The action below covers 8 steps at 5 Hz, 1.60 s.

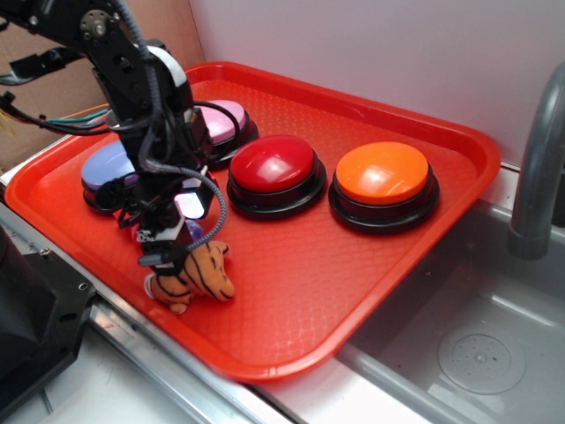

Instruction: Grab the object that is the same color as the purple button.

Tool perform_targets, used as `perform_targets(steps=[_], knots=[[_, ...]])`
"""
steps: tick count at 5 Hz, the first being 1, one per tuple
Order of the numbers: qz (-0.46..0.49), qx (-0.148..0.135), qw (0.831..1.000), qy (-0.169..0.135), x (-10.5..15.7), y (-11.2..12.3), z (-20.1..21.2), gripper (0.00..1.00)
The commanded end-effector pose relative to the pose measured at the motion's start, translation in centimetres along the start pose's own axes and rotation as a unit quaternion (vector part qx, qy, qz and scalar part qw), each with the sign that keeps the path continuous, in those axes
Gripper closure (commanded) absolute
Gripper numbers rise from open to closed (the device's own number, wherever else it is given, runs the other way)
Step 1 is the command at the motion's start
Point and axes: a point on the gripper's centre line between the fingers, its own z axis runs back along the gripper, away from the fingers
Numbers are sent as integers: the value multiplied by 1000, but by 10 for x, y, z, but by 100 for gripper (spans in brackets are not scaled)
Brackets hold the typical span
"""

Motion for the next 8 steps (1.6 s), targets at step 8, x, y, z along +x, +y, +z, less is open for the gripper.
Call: perform_targets(steps=[8], knots=[[327, -5, 944, 30, 74, 6, 114, 100]])
